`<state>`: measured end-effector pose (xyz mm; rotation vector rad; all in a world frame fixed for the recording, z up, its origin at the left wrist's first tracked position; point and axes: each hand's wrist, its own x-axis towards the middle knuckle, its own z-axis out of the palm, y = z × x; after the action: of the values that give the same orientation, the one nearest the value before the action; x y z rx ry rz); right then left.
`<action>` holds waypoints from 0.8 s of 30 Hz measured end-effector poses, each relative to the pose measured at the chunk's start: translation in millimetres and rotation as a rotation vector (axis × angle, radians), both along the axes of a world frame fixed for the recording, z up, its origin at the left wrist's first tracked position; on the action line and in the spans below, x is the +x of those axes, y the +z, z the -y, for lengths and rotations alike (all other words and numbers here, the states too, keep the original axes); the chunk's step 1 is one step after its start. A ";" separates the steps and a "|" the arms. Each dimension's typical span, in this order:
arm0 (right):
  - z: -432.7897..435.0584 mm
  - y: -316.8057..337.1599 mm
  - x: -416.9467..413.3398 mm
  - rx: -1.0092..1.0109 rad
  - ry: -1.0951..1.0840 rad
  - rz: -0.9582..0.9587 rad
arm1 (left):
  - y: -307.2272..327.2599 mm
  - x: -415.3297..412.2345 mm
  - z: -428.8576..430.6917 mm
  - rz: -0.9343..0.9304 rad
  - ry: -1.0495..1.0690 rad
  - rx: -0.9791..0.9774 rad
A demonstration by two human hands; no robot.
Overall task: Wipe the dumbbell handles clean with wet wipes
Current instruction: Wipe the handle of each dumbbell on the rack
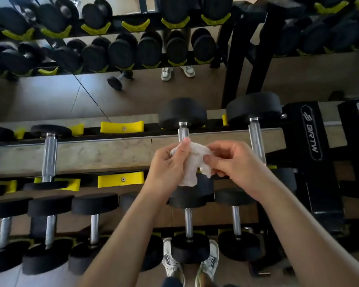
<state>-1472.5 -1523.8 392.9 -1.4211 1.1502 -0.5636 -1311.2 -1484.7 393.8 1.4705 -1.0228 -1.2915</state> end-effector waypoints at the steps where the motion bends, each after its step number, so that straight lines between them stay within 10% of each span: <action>1: -0.5 -7.3 4.0 0.063 -0.118 0.056 | -7.0 3.9 1.9 0.020 0.013 0.013; 8: -13.5 -40.5 43.6 0.569 -0.505 0.604 | -43.5 14.5 5.0 0.182 0.144 0.053; 20: 39.9 -83.5 63.4 -0.057 -0.448 -0.226 | -93.1 52.0 17.6 0.332 -0.096 -0.002; 24: 53.0 -106.2 59.2 -0.084 -0.377 -0.194 | -108.2 56.9 15.5 0.493 -0.149 -0.084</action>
<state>-1413.3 -1576.8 286.6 -1.3589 1.5830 -0.7553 -1254.3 -1500.2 285.6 1.7149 -1.5111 -0.9874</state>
